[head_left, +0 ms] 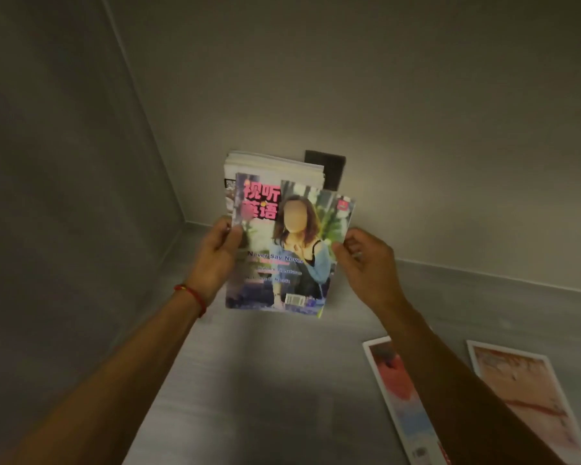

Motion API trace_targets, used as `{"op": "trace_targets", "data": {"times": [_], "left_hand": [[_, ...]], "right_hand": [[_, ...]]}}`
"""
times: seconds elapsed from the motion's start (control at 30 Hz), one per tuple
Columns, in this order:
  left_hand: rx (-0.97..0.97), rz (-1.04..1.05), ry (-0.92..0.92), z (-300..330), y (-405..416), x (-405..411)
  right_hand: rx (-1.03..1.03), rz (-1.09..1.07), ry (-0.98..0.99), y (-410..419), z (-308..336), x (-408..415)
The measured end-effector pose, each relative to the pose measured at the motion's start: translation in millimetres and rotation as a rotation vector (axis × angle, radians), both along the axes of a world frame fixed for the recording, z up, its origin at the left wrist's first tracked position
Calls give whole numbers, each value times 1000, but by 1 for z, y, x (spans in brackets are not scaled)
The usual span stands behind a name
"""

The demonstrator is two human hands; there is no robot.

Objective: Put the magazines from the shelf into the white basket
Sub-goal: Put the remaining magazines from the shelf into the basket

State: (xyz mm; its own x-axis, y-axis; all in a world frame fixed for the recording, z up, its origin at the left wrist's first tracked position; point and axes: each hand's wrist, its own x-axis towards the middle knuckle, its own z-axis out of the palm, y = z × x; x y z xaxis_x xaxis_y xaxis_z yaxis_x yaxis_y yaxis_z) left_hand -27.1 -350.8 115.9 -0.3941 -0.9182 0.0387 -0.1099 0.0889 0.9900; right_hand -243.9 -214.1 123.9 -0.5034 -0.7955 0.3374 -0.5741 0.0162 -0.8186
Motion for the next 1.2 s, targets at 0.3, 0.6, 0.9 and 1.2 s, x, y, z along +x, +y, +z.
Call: {"op": "trace_targets", "data": {"times": [0.3, 0.6, 0.9, 1.2], "left_hand": [[-137, 59, -84, -23, -121, 7], [129, 153, -100, -80, -139, -18], [301, 199, -103, -97, -145, -34], [-133, 250, -225, -98, -19, -33]], "right_hand": [[76, -142, 149, -112, 1, 8], [245, -292, -17, -146, -56, 7], [196, -346, -413, -141, -75, 8], [234, -275, -221, 38, -105, -38]]}}
